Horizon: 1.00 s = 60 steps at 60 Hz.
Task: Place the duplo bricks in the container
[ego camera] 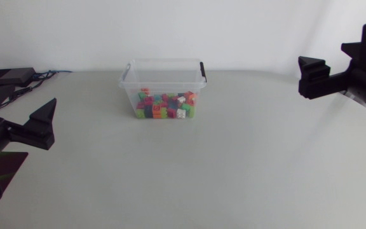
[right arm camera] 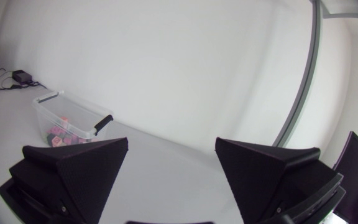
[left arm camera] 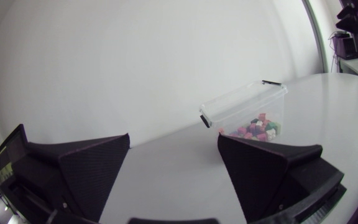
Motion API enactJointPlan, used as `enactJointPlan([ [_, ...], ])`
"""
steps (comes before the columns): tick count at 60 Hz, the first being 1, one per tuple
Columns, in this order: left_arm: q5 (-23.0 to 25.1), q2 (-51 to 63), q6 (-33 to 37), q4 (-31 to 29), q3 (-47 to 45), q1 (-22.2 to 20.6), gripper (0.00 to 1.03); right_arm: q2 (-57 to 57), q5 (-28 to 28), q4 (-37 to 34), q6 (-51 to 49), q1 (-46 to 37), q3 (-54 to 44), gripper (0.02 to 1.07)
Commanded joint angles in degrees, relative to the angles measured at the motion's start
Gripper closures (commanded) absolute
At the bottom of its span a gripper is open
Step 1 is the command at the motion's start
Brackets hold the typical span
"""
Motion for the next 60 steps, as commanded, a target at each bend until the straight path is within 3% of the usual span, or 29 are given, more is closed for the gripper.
enactJointPlan([
  [1,-0.59,-2.02,0.59,0.92,-2.25,0.57,0.05,-3.45,0.76,1.21,-1.75,-0.98,-3.26,0.06],
  [27,-2.53,-12.48,0.68,0.83,-7.97,2.77,0.05,-19.36,0.76,1.29,-6.23,-4.32,-14.07,0.06],
  [60,2.16,-20.85,-12.11,-0.58,-17.18,4.86,0.05,-32.86,-8.86,1.98,6.67,-11.25,-30.06,0.06],
])
